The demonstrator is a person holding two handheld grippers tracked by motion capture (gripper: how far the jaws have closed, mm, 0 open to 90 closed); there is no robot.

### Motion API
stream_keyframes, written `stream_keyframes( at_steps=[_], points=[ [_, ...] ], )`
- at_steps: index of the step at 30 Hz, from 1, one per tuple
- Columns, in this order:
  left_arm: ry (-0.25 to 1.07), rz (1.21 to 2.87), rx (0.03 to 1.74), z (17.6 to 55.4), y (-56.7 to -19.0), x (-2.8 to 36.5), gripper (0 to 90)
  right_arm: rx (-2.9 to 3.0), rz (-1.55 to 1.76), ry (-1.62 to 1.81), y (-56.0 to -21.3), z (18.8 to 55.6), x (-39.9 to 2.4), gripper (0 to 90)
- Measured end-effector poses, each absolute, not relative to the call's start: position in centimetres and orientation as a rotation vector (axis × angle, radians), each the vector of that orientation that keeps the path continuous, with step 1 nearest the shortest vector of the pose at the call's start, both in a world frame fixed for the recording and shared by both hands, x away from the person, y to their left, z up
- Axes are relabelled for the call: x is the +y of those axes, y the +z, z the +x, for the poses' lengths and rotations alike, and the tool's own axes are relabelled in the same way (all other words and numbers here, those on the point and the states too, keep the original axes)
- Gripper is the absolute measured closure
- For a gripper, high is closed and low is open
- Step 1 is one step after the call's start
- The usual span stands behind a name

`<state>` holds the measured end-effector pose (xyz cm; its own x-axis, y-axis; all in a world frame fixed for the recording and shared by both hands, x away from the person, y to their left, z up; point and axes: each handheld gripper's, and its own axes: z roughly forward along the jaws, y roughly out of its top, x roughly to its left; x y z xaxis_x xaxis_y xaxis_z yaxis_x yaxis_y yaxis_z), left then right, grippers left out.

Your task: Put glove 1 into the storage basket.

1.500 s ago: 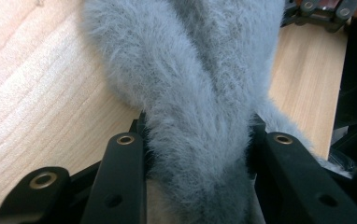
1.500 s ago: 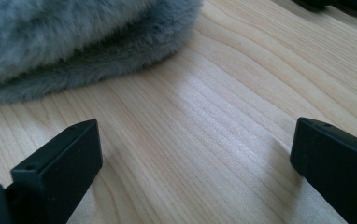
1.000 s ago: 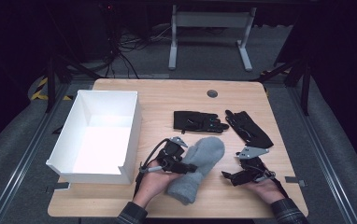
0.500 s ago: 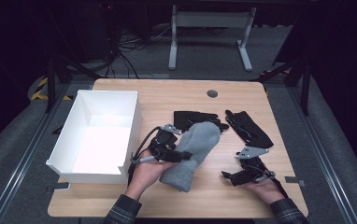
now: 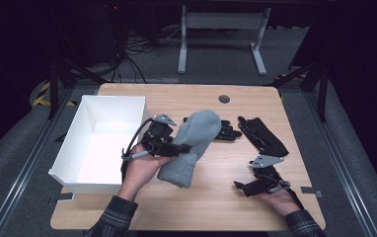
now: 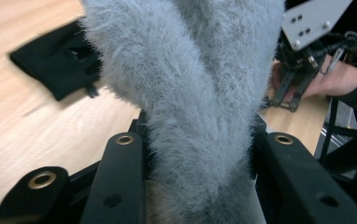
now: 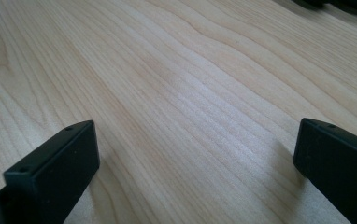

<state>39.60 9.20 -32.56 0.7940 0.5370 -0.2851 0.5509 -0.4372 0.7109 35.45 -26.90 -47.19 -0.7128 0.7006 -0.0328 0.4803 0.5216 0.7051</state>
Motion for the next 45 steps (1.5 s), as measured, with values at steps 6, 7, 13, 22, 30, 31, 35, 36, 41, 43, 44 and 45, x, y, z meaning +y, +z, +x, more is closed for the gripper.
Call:
stream_keyframes(
  at_steps=[6, 7, 13, 22, 30, 31, 35, 36, 41, 43, 44, 45],
  points=[
    [0.022, 2.106, 0.814, 40.1, -30.4, 10.9, 64.1, 2.453, 0.984, 0.997, -47.2, 35.5, -26.9, 0.4],
    [0.026, 2.1, 0.82, 40.1, -29.9, 11.3, 64.1, 2.453, 0.984, 0.995, -47.2, 35.5, -26.9, 0.4],
    [0.07, 2.066, 0.846, 40.5, -27.8, 13.6, 63.9, 2.451, 0.986, 0.995, -47.2, 35.4, -26.9, 0.4],
    [0.131, 2.037, 0.888, 40.2, -25.8, 17.1, 63.6, 2.451, 0.987, 0.995, -47.2, 35.5, -26.9, 0.3],
    [0.176, 2.016, 0.984, 39.8, -25.7, 21.0, 63.3, 2.451, 0.987, 0.995, -47.2, 35.5, -26.9, 0.3],
    [0.18, 2.017, 0.989, 39.8, -25.7, 21.5, 63.2, 2.451, 0.987, 0.995, -47.2, 35.5, -26.9, 0.3],
    [0.199, 1.996, 1.036, 39.8, -26.1, 23.5, 63.1, 2.453, 0.986, 0.995, -47.2, 35.5, -26.9, 0.2],
    [0.199, 1.996, 1.036, 39.8, -26.1, 23.5, 63.1, 2.454, 0.986, 0.995, -47.2, 35.5, -26.9, 0.2],
    [0.207, 1.987, 1.117, 39.9, -27.2, 26.1, 62.9, 2.454, 0.986, 0.995, -47.2, 35.5, -26.9, 0.2],
    [0.195, 2.0, 1.135, 40.0, -27.8, 26.7, 62.9, 2.454, 0.985, 0.996, -47.2, 35.5, -26.9, 0.1],
    [0.193, 2.004, 1.149, 40.1, -28.1, 26.9, 62.9, 2.455, 0.986, 0.996, -47.2, 35.5, -26.9, 0.2],
    [0.192, 2.014, 1.163, 40.1, -28.5, 27.2, 62.8, 2.455, 0.985, 0.996, -47.2, 35.5, -26.9, 0.1]
  ],
)
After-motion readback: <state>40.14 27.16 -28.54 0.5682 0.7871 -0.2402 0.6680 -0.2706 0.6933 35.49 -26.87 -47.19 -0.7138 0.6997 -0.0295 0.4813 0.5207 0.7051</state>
